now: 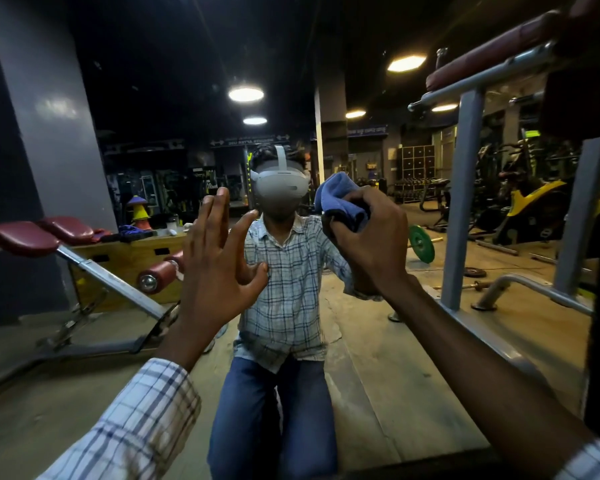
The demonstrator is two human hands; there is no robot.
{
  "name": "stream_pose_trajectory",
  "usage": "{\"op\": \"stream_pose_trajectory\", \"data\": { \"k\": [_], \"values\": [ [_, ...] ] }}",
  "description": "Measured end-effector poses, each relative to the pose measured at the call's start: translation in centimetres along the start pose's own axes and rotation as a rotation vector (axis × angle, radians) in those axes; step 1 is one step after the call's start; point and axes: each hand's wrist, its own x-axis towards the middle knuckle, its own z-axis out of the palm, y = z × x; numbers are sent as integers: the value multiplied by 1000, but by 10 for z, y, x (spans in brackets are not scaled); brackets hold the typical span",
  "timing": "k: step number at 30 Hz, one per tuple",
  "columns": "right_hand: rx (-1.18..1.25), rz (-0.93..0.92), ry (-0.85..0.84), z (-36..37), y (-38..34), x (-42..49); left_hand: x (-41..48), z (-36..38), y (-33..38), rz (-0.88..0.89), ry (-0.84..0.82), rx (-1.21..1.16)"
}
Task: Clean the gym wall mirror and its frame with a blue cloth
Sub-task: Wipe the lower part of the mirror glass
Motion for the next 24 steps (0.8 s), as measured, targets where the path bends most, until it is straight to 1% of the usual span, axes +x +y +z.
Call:
{"op": "stream_pose_trajectory", "data": {
  "k": [7, 15, 21, 24],
  "values": [
    [-27, 31, 49, 4, -5, -5, 0, 6, -5, 6, 11, -15],
    [-47, 66, 34, 6, -5, -4, 2, 5, -7, 22, 15, -20],
    [-33, 64, 57, 6, -4, -6, 1, 7, -4, 21, 9, -17],
    [-51, 97, 88, 11, -10, -6, 0, 6, -2, 21, 25, -23]
  ]
}}
